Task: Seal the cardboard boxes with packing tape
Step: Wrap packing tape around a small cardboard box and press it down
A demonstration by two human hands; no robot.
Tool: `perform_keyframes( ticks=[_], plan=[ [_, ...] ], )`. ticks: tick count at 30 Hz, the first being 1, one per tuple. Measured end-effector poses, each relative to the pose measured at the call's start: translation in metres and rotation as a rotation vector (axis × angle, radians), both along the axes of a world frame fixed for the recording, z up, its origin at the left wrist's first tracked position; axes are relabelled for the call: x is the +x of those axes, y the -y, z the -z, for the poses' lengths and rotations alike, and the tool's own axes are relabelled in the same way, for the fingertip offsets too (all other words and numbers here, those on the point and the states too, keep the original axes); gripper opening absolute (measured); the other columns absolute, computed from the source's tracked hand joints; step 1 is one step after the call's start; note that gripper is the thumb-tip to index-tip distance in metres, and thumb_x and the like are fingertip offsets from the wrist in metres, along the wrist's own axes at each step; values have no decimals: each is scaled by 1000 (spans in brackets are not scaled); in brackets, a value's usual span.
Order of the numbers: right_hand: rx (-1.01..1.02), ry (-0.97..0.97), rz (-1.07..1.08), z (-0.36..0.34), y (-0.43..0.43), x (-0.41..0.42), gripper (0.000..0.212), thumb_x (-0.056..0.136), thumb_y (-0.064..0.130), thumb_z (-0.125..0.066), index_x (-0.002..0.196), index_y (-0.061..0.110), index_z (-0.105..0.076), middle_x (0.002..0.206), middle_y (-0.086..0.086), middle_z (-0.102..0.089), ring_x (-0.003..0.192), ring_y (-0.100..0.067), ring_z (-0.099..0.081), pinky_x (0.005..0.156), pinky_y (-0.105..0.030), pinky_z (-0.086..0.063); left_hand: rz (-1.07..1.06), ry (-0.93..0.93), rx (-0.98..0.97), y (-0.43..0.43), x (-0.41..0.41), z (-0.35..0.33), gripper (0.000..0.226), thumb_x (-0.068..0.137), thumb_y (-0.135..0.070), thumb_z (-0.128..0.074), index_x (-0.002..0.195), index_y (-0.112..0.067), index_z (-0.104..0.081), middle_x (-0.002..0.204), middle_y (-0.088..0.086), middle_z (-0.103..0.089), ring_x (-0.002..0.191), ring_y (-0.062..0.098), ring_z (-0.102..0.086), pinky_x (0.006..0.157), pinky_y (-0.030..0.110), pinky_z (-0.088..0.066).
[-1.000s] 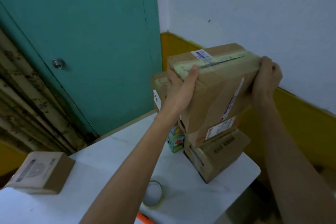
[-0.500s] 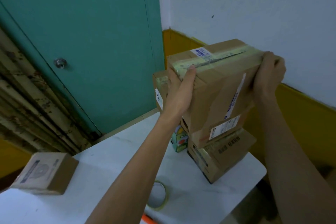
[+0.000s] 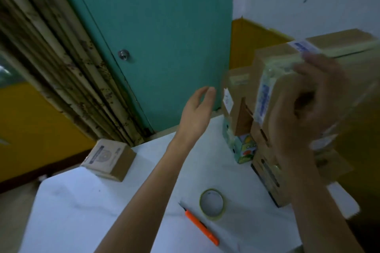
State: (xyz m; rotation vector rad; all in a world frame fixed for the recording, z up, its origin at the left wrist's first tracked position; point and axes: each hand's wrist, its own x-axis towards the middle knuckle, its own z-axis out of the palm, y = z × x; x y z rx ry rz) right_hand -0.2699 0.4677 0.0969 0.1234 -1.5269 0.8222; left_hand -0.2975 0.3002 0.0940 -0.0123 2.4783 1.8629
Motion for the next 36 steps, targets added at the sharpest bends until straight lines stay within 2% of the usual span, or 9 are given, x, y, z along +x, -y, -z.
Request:
perform_keyframes(
  ticks=[3,7,10,13,17,20,28,33,36],
  plan=[
    [80,54,-199,9,71,8,20,92,0,-50,89,-8,-68,97,-13,-69,94,-31,-63,91,-46,-50,-105,38,-69,53,8,23,45,106,-44,-45,143,-20,-53,139,-8,-55,125,7,-49,106,28,-36],
    [42,258,-467,50,153,1,20,89,7,-54,88,-2,-72,92,-8,-72,92,-22,-62,92,-23,-46,-282,174,-160,134,17,70,39,105,-41,-50,135,-19,-59,129,-2,-62,119,18,-58,107,40,-46],
    [-72,726,-720,103,203,-7,23,92,23,-56,100,10,-72,99,1,-71,94,-13,-63,83,-31,-54,-405,318,-184,199,28,104,28,104,-42,-50,125,-26,-60,120,5,-62,107,24,-59,99,45,-52],
    [34,1234,-849,159,247,-16,26,96,26,-58,118,15,-67,120,0,-67,114,-17,-60,96,-33,-51,-451,486,-116,265,42,135,33,106,-40,-48,130,-18,-55,119,6,-57,97,20,-55,80,38,-48],
    [257,1557,-868,193,296,-42,52,100,42,-51,142,12,-50,147,-5,-50,135,-21,-46,108,-31,-37,-591,664,41,337,40,177,57,104,-47,-48,146,-9,-42,145,18,-47,126,39,-50,100,55,-46],
    [239,1661,-907,197,341,-72,66,100,53,-45,151,13,-36,156,-7,-38,142,-25,-37,112,-37,-33,-680,711,194,376,26,201,67,103,-56,-45,151,-10,-37,150,22,-42,131,42,-47,104,58,-46],
    [189,1713,-858,244,420,-140,71,101,56,-37,155,11,-25,159,-11,-30,145,-30,-31,114,-41,-31,-678,740,363,397,-10,236,78,101,-66,-35,158,-14,-24,164,17,-25,143,43,-35,111,58,-39],
    [205,1760,-835,279,435,-153,69,101,55,-38,155,15,-26,157,-10,-34,142,-31,-36,113,-46,-36,-640,735,384,399,-22,262,73,102,-64,-33,158,-18,-25,162,14,-32,143,42,-37,109,58,-39],
    [250,1738,-822,298,436,-149,60,101,51,-40,151,19,-36,146,-11,-44,130,-30,-48,104,-45,-46,-660,670,389,397,-21,275,56,105,-54,-40,152,-27,-30,152,9,-46,134,39,-48,97,57,-47]
  ],
)
